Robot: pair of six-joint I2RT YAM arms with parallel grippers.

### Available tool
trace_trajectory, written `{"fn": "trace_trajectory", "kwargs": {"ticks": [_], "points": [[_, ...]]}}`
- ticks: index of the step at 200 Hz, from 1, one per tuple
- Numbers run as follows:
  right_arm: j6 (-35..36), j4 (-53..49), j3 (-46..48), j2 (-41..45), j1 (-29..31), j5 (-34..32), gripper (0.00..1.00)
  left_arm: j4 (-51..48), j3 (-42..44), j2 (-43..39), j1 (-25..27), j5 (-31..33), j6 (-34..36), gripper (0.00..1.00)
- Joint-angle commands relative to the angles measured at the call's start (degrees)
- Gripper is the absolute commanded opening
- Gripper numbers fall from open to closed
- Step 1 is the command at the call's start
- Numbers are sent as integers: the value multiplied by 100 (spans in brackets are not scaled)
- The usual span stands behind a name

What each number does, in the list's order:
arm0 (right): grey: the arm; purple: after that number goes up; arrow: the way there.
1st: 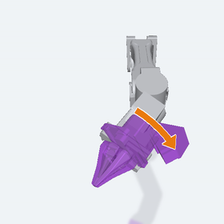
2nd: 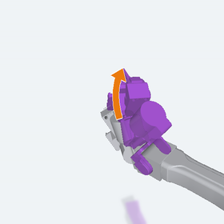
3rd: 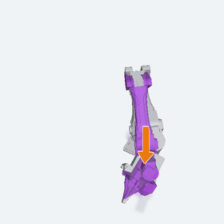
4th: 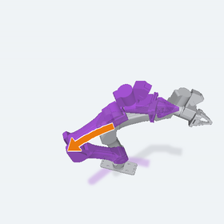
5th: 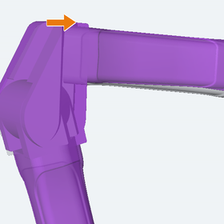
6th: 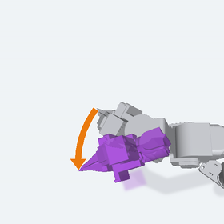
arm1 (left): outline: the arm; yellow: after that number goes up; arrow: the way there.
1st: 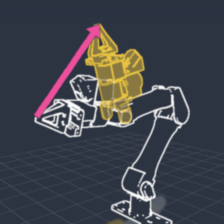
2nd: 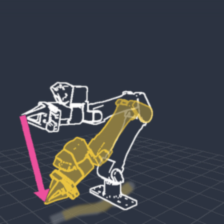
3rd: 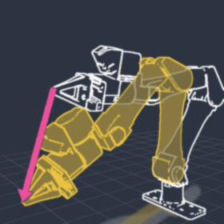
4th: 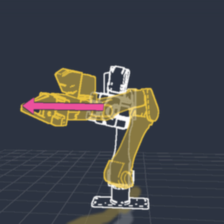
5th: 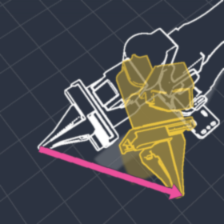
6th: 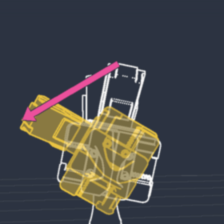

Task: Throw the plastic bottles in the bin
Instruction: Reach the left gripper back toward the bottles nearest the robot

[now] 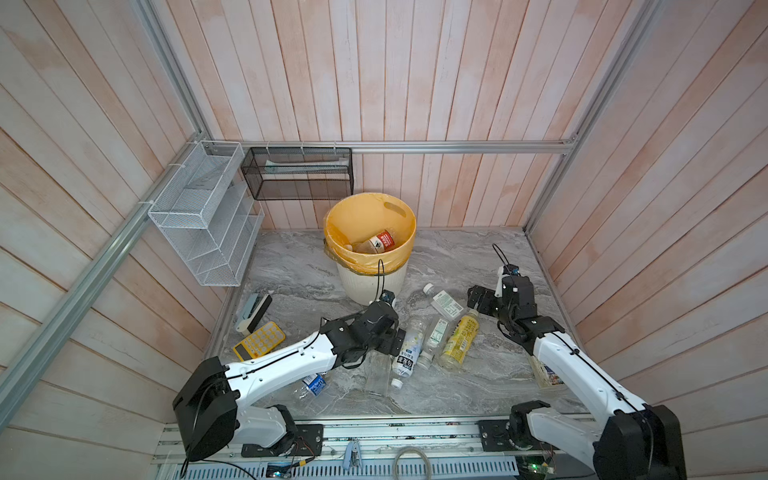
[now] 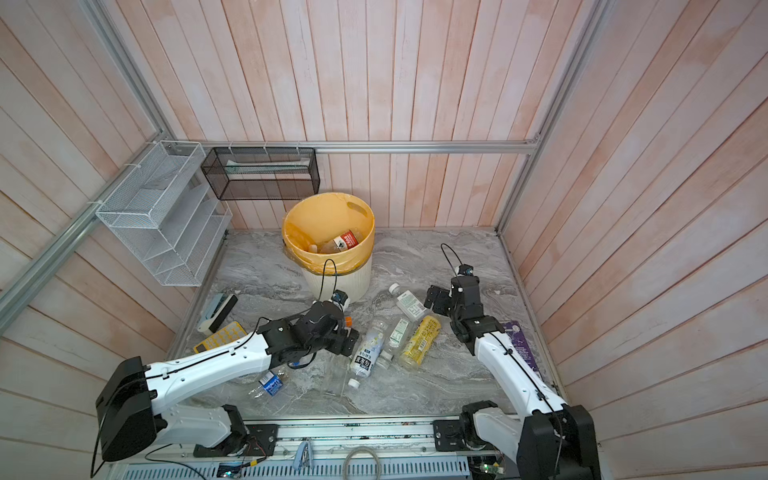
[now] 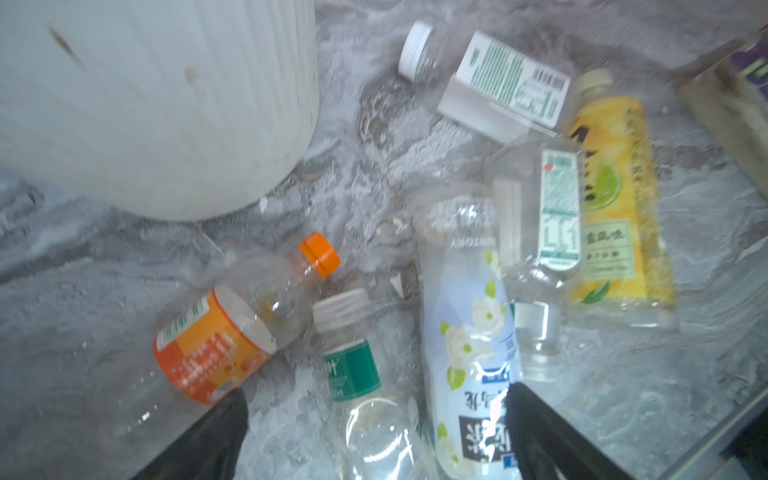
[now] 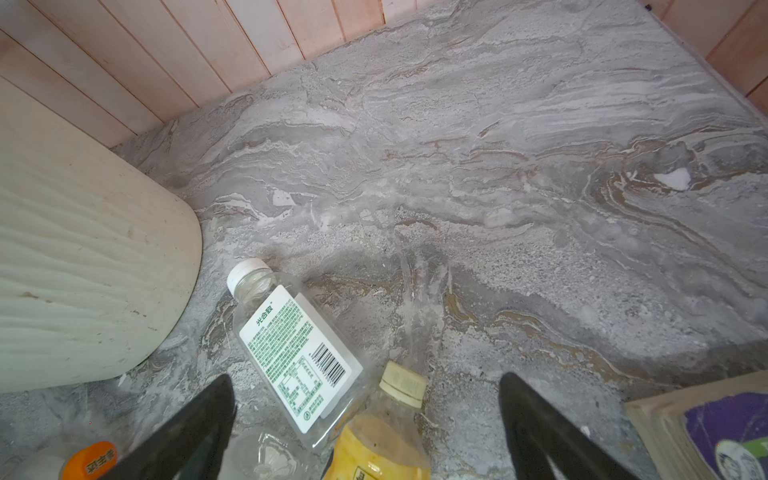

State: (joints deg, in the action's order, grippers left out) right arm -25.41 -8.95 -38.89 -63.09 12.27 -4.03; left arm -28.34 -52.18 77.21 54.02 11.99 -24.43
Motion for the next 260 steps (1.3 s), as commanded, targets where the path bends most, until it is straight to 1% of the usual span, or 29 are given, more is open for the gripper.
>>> {"fn": "trace_trajectory", "kwargs": {"ticks": [1, 6, 57, 93, 141, 161, 185, 203, 247, 260], "points": [[-78, 48, 101, 12, -2, -56, 99, -461, 220, -127, 111, -131, -579, 96], [-80, 66, 99, 2, -1, -41, 99, -513, 245, -120, 222, -146, -625, 95], [-131, 132, 150, -21, -2, 60, 99, -694, 437, -31, 581, -291, -983, 92], [-122, 121, 180, 14, -5, 54, 99, -795, 517, 184, 716, -358, -1150, 87], [-122, 138, 207, 5, -8, 66, 99, -705, 731, 309, 757, -504, -1231, 86], [-131, 150, 215, -10, -6, 66, 99, -611, 762, 421, 759, -530, -1215, 83], [-140, 150, 216, -10, -1, 64, 99, -530, 784, 561, 760, -594, -1205, 83], [-140, 146, 238, -15, -5, 61, 99, -465, 811, 621, 764, -627, -1187, 80], [-149, 166, 250, -15, -6, 67, 99, -348, 898, 845, 768, -722, -1165, 80], [-150, 173, 249, -6, -12, 77, 99, -352, 894, 837, 768, -705, -1178, 74]]}}
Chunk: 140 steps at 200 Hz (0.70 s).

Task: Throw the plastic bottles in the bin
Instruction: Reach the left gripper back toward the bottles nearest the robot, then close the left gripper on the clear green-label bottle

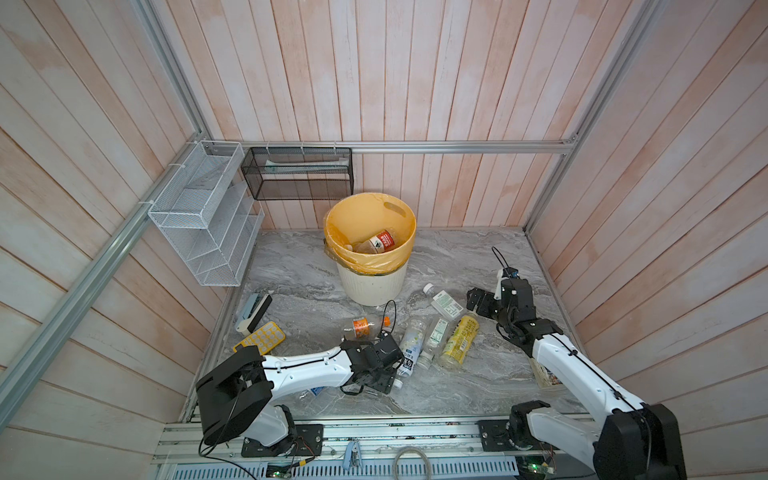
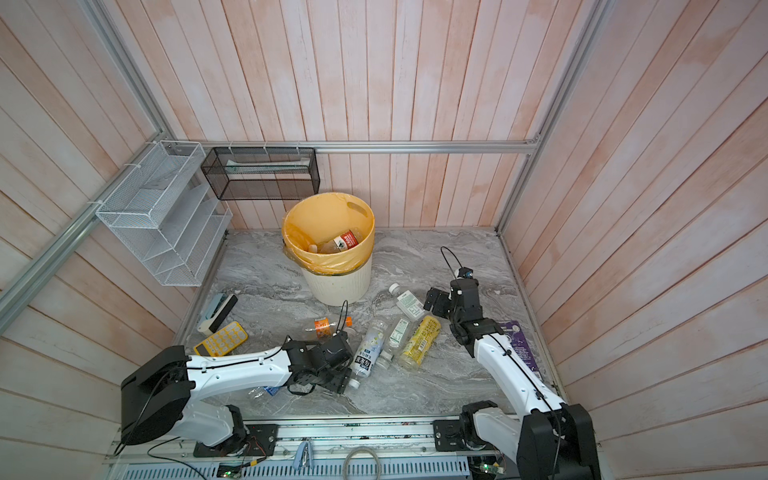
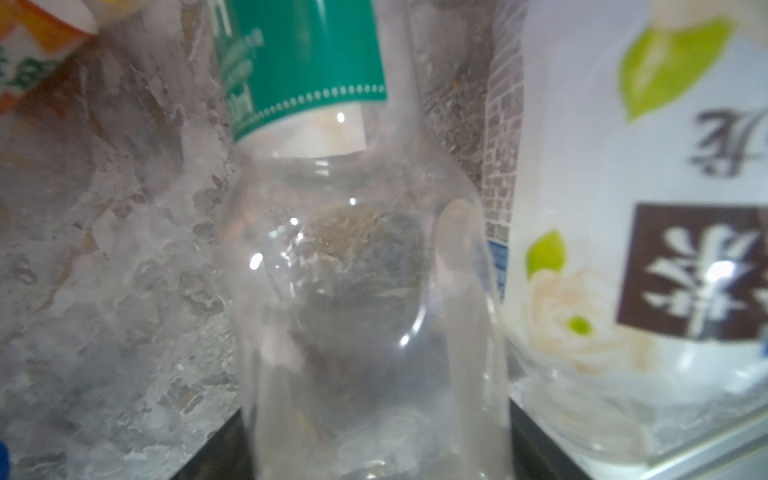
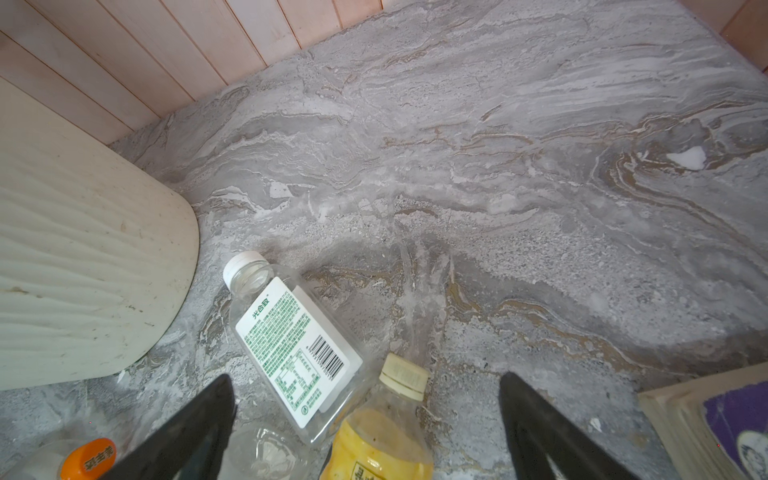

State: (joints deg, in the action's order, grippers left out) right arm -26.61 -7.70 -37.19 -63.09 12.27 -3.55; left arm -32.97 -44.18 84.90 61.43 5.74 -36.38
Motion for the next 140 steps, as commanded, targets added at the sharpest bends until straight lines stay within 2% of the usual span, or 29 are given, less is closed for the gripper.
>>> {"fn": "trace_trajectory", "kwargs": {"ticks": [1, 33, 77, 117, 140], "points": [[-29, 49, 79, -4, -9, 25, 99, 109, 99, 65, 27, -81, 17, 73], [-28, 46, 103, 51, -6, 17, 99, 22, 37, -243, 36, 92, -18, 66], [-37, 46, 115, 111, -6, -14, 99, -329, -268, -798, 63, 482, -44, 64], [-46, 39, 95, 179, -6, -61, 99, -483, -534, -1689, 203, 1179, 143, 58], [-64, 33, 83, 236, -6, -65, 99, -302, -662, -2371, 592, 1994, 466, 54]]}}
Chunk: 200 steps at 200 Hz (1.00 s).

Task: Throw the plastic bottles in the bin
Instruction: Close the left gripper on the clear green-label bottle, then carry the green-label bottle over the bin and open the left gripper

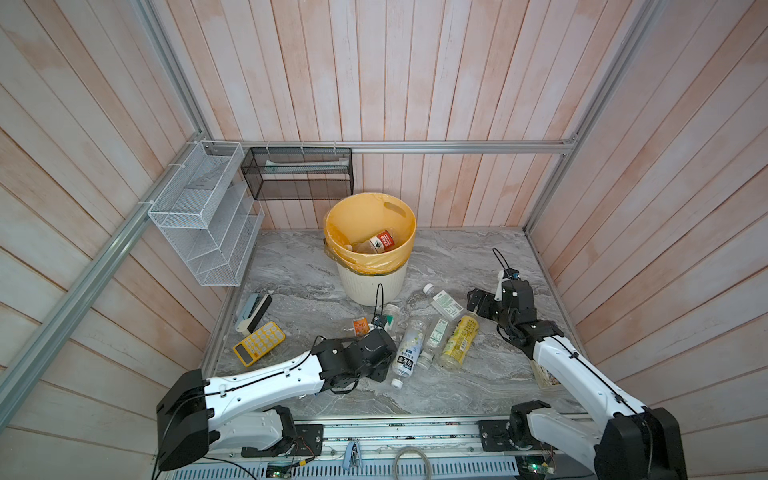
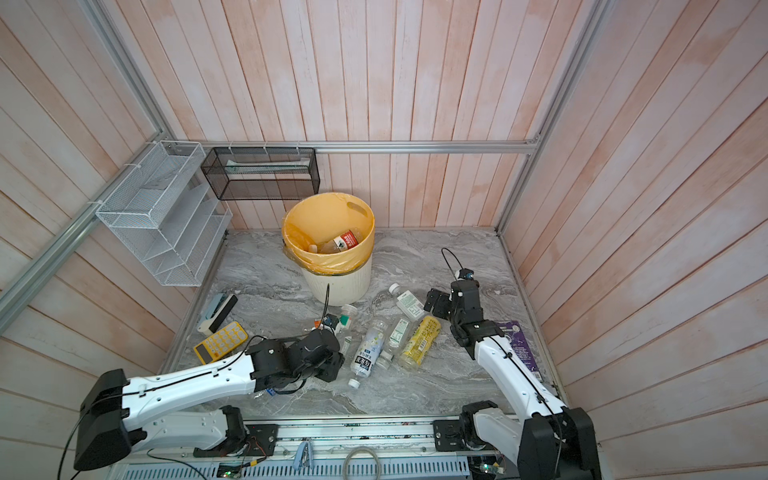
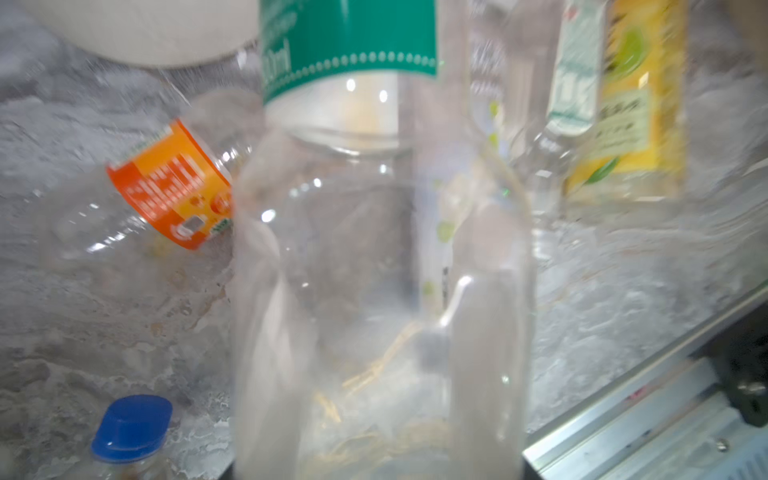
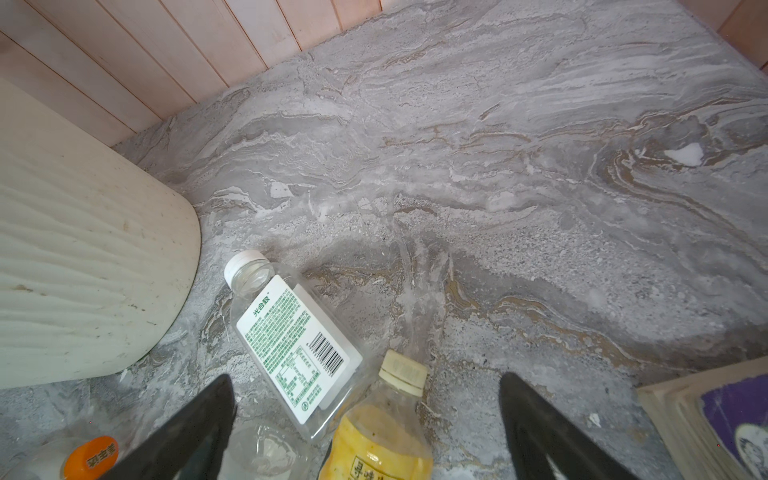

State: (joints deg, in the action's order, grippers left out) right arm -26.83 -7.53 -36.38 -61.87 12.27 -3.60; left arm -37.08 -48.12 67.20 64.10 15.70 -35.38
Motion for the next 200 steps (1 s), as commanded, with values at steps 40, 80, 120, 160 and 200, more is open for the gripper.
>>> {"fn": "trace_trajectory", "kwargs": {"ticks": [40, 80, 120, 160, 200], "points": [[-68, -7, 28, 243, -6, -97, 99, 1013, -402, -1538, 868, 2586, 1649, 51], [-77, -52, 13, 363, -8, -131, 99, 3569, -343, -1711, 836, 3149, 4355, 51], [-68, -96, 16, 502, -6, -151, 99, 5324, -864, -1271, 112, 2300, 5860, 51], [-24, -164, -41, 586, -6, -202, 99, 5356, -1785, -394, -1272, 886, 5495, 52], [-15, -145, -96, 581, -14, -136, 99, 3088, -3345, 1088, -2820, -656, 3757, 60]]}}
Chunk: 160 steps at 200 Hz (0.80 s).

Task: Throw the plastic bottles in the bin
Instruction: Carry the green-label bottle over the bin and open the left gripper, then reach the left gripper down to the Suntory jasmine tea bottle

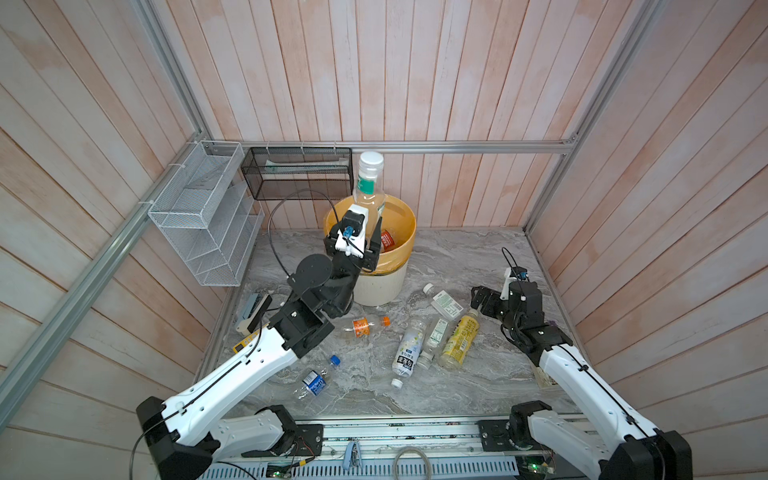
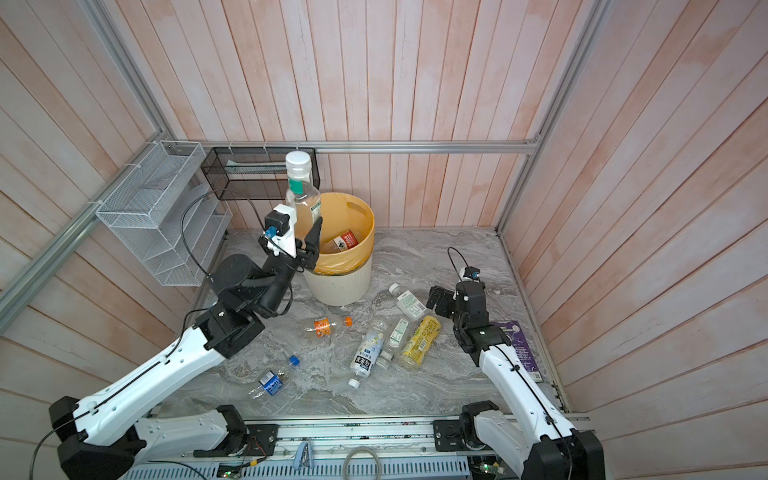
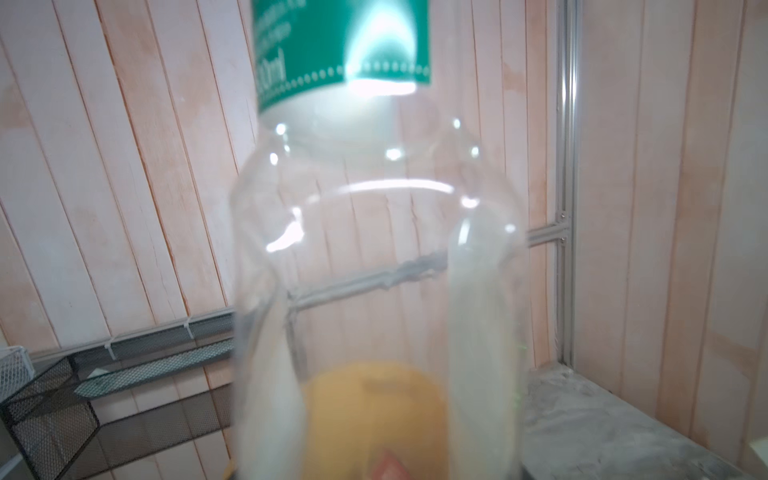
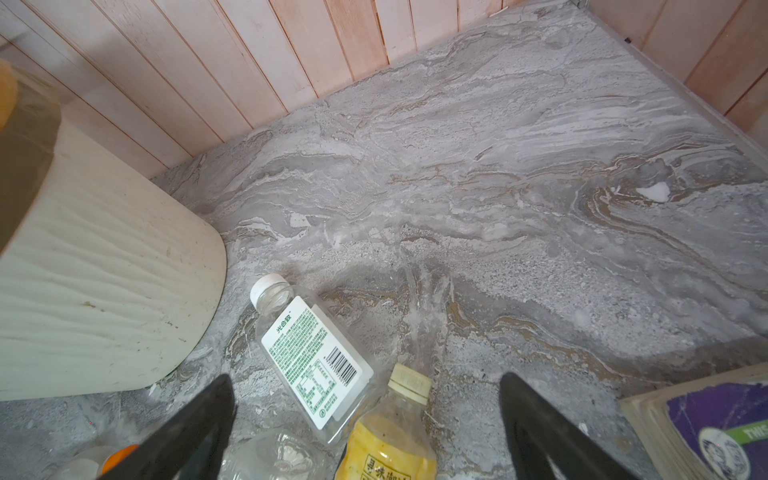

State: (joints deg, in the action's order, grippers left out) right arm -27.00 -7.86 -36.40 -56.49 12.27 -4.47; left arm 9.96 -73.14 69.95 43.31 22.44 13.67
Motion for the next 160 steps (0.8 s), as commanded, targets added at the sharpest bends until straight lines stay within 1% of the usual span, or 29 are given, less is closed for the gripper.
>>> {"fn": "trace_trajectory", "kwargs": {"ticks": [1, 8, 16, 26, 38, 47, 50, 53, 56, 75, 88, 102, 123, 160], "points": [[7, -116, -90, 42, -10, -51, 99, -1697, -886, 864, -783, -1413, -1192, 60], [2, -115, -103, 37, -17, -27, 99, -2253, -1286, 1189, -1005, -1811, -1393, 61], [9, -111, -116, 26, -14, 6, 99, -2759, -1638, 1494, -1182, -1945, -1540, 63], [19, -145, -151, 47, -14, 33, 99, -3163, -1957, 1723, -1274, -2011, -1549, 69], [37, -164, -188, 91, -9, 22, 99, -3324, -2121, 1746, -1277, -1935, -1544, 82], [45, -173, -187, 141, -14, -18, 99, -3343, -2187, 1670, -1272, -1913, -1518, 88], [46, -170, -198, 155, -10, -26, 99, -3343, -2210, 1622, -1272, -1876, -1510, 91], [46, -180, -200, 172, -14, -40, 99, -3327, -2220, 1576, -1272, -1836, -1508, 98], [46, -192, -208, 181, -14, -47, 99, -3294, -2217, 1526, -1265, -1795, -1500, 100], [38, -199, -209, 218, -10, -71, 99, -2763, -1859, 989, -1141, -1491, -1320, 100], [21, -200, -176, 209, -14, -63, 99, -2390, -1529, 621, -925, -1070, -1105, 100], [1, -192, -158, 153, -14, -54, 99, -2331, -1311, 389, -812, -803, -998, 100], [-31, -165, -135, 65, -14, -31, 99, -2414, -925, 111, -807, -756, -1114, 100], [-50, -172, -146, -7, -14, 15, 99, -2509, 180, -378, -697, -863, -1486, 100]]}}
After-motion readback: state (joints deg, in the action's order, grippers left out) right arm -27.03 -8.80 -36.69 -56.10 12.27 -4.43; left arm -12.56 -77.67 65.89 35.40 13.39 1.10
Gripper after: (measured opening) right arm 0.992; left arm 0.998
